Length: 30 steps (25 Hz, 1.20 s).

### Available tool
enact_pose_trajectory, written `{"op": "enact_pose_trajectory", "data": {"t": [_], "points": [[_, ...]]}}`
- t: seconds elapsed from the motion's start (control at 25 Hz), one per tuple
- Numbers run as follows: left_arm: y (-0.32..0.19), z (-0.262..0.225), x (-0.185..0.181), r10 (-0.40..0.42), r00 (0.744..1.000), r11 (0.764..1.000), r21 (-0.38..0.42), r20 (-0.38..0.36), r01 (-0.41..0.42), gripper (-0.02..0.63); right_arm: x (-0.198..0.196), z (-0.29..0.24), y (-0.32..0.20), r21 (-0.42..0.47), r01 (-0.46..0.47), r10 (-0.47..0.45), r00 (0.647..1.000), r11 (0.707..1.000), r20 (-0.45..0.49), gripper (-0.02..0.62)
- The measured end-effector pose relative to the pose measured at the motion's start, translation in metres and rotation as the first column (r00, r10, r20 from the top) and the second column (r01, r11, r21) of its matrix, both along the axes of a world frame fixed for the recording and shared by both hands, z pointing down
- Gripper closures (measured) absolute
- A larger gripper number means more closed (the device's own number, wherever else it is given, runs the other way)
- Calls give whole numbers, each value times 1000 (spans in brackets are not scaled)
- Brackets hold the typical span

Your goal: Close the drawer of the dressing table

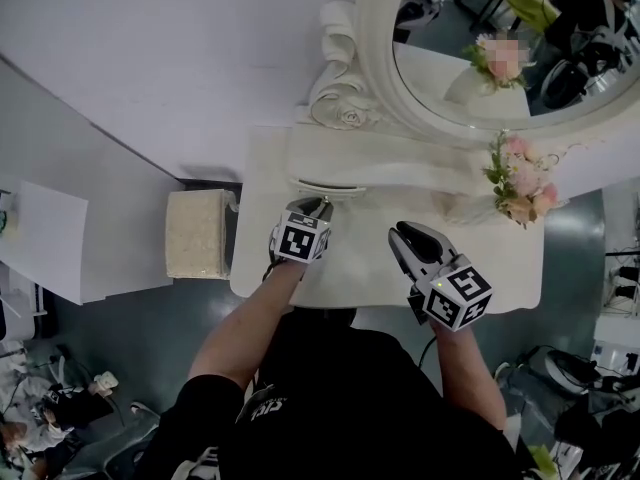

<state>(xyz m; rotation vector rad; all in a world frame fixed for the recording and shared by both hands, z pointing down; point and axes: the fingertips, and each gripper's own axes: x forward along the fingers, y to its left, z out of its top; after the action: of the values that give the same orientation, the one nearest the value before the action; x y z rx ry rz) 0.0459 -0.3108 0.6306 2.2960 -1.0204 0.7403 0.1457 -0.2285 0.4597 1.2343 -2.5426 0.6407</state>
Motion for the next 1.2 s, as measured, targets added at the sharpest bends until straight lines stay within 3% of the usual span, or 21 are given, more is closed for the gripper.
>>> {"op": "enact_pose_trajectory", "data": {"t": [1.2], "points": [[-33, 10, 7, 71, 996, 997, 6, 58, -72, 514, 21, 4, -3, -13, -96, 96, 995, 995, 14, 541]]}}
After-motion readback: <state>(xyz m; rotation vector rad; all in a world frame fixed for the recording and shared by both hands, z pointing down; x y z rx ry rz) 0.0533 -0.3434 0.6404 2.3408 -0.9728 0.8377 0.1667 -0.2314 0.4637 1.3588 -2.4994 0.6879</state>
